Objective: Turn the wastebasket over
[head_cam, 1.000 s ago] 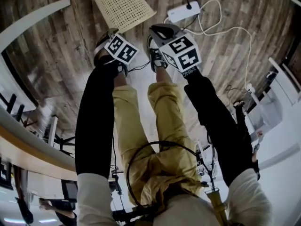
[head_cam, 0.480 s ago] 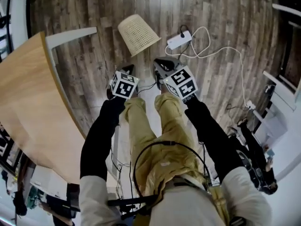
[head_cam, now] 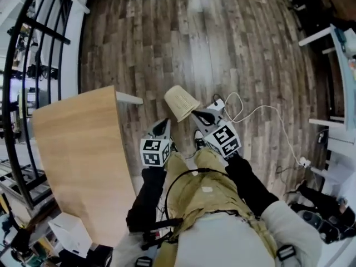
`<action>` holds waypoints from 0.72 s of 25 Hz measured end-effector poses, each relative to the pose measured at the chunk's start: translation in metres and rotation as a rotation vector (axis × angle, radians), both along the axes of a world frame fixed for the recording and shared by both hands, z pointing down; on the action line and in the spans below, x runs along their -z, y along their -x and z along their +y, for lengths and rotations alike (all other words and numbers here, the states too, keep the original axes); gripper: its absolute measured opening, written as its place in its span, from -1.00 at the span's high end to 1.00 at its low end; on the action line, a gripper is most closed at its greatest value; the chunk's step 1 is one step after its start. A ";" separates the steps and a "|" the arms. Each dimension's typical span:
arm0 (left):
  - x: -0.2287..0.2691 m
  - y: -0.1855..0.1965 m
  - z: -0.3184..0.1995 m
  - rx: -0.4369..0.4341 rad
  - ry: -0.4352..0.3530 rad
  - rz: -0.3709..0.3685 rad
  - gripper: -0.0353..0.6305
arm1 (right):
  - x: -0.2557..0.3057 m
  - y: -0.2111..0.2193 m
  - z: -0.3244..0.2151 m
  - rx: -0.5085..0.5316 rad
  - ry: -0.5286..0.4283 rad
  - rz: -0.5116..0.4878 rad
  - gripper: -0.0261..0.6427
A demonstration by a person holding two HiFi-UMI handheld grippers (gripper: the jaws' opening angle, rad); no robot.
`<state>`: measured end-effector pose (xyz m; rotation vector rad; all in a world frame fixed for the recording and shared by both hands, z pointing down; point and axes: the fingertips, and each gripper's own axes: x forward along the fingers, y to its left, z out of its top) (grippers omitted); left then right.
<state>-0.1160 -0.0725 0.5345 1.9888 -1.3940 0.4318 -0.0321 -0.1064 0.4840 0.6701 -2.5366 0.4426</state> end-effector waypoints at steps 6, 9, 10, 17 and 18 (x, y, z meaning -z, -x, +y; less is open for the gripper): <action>0.118 -0.023 -0.003 0.050 -0.220 -0.013 0.89 | 0.117 -0.012 0.011 -0.076 -0.178 -0.090 0.86; 0.161 -0.033 -0.007 0.020 -0.308 -0.049 0.89 | 0.165 -0.016 0.007 -0.106 -0.276 -0.137 0.86; 0.173 -0.036 -0.008 0.021 -0.329 -0.047 0.89 | 0.180 -0.020 0.004 -0.119 -0.303 -0.156 0.86; 0.235 -0.051 -0.015 0.046 -0.445 -0.025 0.89 | 0.256 -0.038 -0.002 -0.169 -0.442 -0.262 0.86; 0.241 -0.053 -0.015 0.043 -0.459 -0.031 0.89 | 0.261 -0.040 -0.002 -0.173 -0.447 -0.271 0.86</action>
